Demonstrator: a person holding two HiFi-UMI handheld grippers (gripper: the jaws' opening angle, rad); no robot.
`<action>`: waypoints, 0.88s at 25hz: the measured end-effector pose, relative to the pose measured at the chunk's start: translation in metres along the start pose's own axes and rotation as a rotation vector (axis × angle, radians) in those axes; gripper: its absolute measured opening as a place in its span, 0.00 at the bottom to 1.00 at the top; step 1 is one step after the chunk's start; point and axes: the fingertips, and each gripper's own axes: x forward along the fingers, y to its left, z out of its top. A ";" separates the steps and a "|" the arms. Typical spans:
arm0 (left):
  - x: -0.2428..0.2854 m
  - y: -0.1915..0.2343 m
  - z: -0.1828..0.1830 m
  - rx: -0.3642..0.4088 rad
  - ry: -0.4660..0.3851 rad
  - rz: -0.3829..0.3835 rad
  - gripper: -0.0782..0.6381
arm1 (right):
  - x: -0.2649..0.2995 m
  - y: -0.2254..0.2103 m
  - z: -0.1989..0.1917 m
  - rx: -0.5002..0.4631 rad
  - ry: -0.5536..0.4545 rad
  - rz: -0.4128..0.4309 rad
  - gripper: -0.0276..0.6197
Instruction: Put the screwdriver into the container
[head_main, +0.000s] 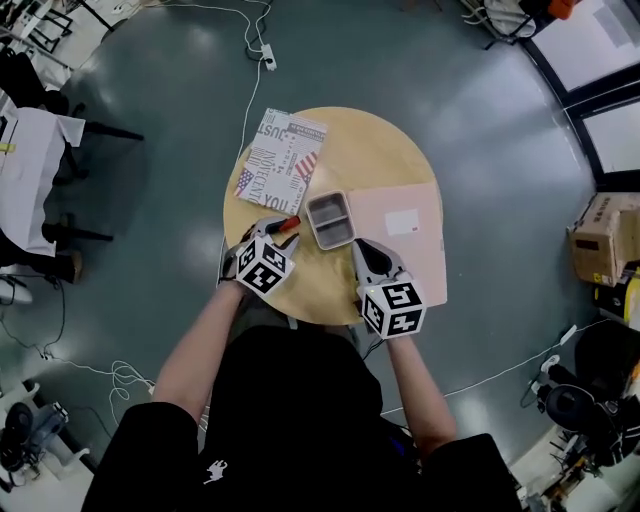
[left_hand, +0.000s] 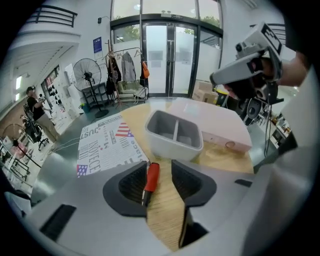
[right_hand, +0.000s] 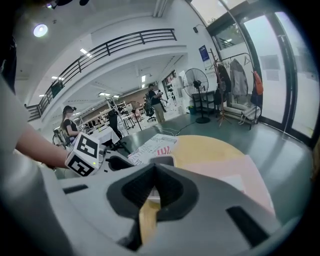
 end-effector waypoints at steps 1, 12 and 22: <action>0.004 0.001 -0.002 0.001 0.011 0.007 0.33 | 0.001 -0.001 -0.002 -0.006 0.004 0.008 0.05; 0.040 0.005 -0.019 0.085 0.162 0.035 0.33 | 0.009 -0.018 -0.003 -0.001 0.032 0.047 0.05; 0.051 0.009 -0.035 0.148 0.246 0.014 0.31 | 0.046 -0.010 -0.019 -0.071 0.170 0.084 0.05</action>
